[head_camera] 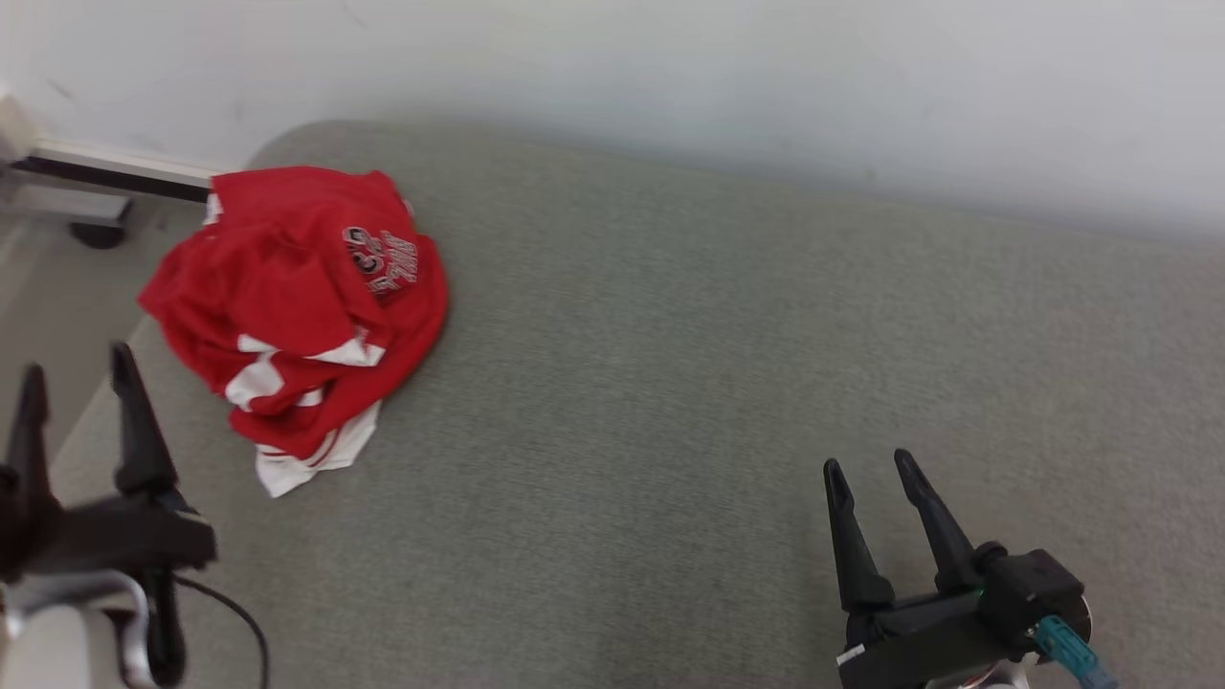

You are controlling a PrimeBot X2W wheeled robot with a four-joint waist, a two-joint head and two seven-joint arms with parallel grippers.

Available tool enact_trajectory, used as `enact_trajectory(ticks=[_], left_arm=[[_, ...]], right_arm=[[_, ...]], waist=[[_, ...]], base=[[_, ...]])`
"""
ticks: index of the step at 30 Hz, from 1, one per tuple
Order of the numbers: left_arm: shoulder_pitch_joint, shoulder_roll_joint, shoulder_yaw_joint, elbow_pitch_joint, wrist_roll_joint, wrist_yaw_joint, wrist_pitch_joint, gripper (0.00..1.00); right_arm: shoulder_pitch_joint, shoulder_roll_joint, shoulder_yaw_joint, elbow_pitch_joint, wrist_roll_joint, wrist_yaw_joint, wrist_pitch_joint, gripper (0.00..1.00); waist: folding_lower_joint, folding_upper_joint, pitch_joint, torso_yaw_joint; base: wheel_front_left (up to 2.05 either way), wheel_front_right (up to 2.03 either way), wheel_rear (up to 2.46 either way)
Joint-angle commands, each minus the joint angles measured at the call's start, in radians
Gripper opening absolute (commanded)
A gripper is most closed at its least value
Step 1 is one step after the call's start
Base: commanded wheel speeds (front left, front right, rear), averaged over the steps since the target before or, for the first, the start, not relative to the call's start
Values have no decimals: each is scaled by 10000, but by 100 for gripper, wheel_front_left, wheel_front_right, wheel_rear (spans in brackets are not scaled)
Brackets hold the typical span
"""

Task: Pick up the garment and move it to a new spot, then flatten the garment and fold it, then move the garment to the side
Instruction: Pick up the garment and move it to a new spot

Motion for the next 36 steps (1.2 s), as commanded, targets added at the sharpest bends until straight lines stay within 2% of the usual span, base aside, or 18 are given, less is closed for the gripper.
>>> enact_trajectory(ticks=[1,5,6,10,15,19,25,30,36], left_arm=[[-492,327,34,259,-100,-71,-25,100],[-1358,1105,-196,966,-551,-58,-25,100],[-1358,1105,-196,966,-551,-58,-25,100],[-2198,1854,-610,1887,-1714,-61,126,100],[-3013,2962,-1498,2831,-2985,-49,1051,100],[-3332,3728,-1849,3582,-3750,-47,2046,100],[-3367,4379,-2369,4138,-4630,-49,3494,100],[-3216,4684,-2882,4416,-5348,-48,4772,100],[-3290,4917,-3304,5046,-5532,-49,5751,100]], right_arm=[[-199,-11,21,-102,121,-21,-18,100],[-406,-11,74,-218,298,-21,-19,100],[-406,-11,74,-218,298,-21,-19,100],[-585,-9,39,-302,400,-21,-17,100],[-695,-9,-76,-359,568,-21,-19,100],[-680,-6,-29,-367,720,-21,-17,100],[-685,-5,-55,-349,805,-21,-17,100],[-753,-6,-87,-367,790,-21,-17,100],[-741,-9,-82,-346,706,-21,-17,100]], waist=[[-1,-1,851,-1075],[-1,-1,1134,-1655],[-1,-1,1134,-1655],[-1,-1,1367,-2107],[-1,-1,1563,-2513],[-1,-1,1641,-2780],[-1,-1,1675,-3051],[-1,-1,1680,-3216],[-1,-1,1697,-3400]], base=[[0,0,0],[0,0,0],[0,0,0],[0,0,0],[0,0,0],[0,0,0],[0,0,0],[0,0,0],[0,0,0]])
